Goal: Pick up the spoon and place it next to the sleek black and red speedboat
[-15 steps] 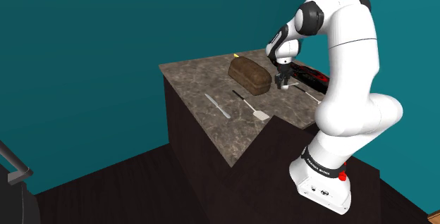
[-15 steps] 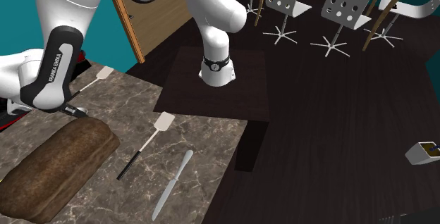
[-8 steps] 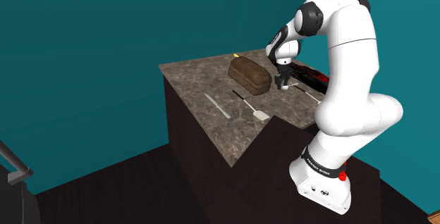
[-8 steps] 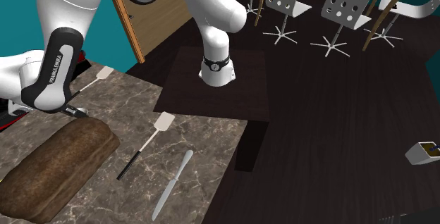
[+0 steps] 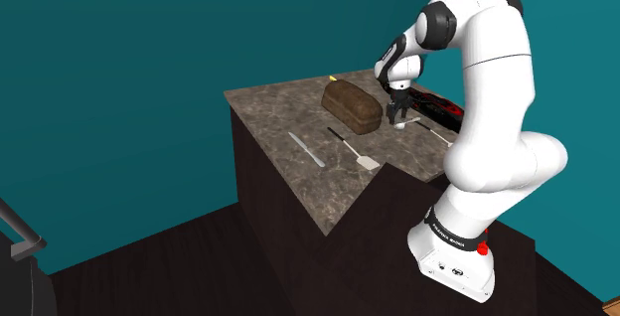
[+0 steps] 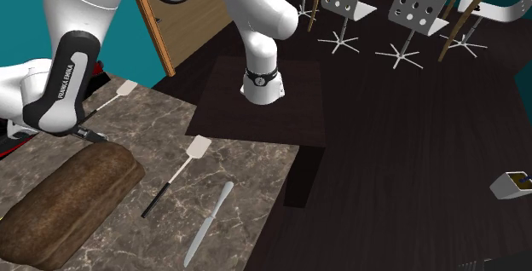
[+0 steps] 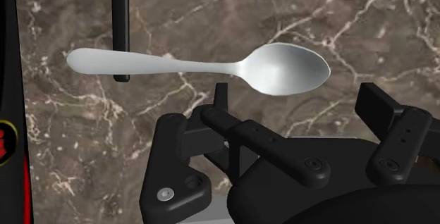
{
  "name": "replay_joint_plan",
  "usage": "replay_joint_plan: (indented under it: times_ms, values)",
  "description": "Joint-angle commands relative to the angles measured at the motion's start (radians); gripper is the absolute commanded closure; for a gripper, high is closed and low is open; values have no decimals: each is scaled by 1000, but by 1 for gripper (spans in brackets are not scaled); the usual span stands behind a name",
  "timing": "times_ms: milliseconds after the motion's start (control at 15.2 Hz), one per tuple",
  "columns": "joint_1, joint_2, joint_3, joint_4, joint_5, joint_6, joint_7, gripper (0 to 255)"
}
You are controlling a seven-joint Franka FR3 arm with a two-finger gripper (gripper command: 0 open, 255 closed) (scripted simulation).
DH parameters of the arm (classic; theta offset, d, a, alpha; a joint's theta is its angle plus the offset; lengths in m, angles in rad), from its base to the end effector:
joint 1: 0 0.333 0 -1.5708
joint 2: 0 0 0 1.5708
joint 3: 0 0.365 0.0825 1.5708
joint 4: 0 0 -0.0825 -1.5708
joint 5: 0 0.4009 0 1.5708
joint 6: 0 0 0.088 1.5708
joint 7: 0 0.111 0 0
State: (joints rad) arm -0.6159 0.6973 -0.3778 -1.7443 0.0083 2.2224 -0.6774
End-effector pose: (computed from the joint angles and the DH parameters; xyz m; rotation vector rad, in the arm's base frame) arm 0.3962 -0.5606 0.2069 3.0490 -0.4011 -0.4541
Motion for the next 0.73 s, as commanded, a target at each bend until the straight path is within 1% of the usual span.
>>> replay_joint_plan:
  times_ms: [0,132,660]
  values:
    - [8,-24,-5,16,-6,-40,3,0]
    - [18,-52,-10,36,-12,-89,7,0]
    - [18,-52,-10,36,-12,-89,7,0]
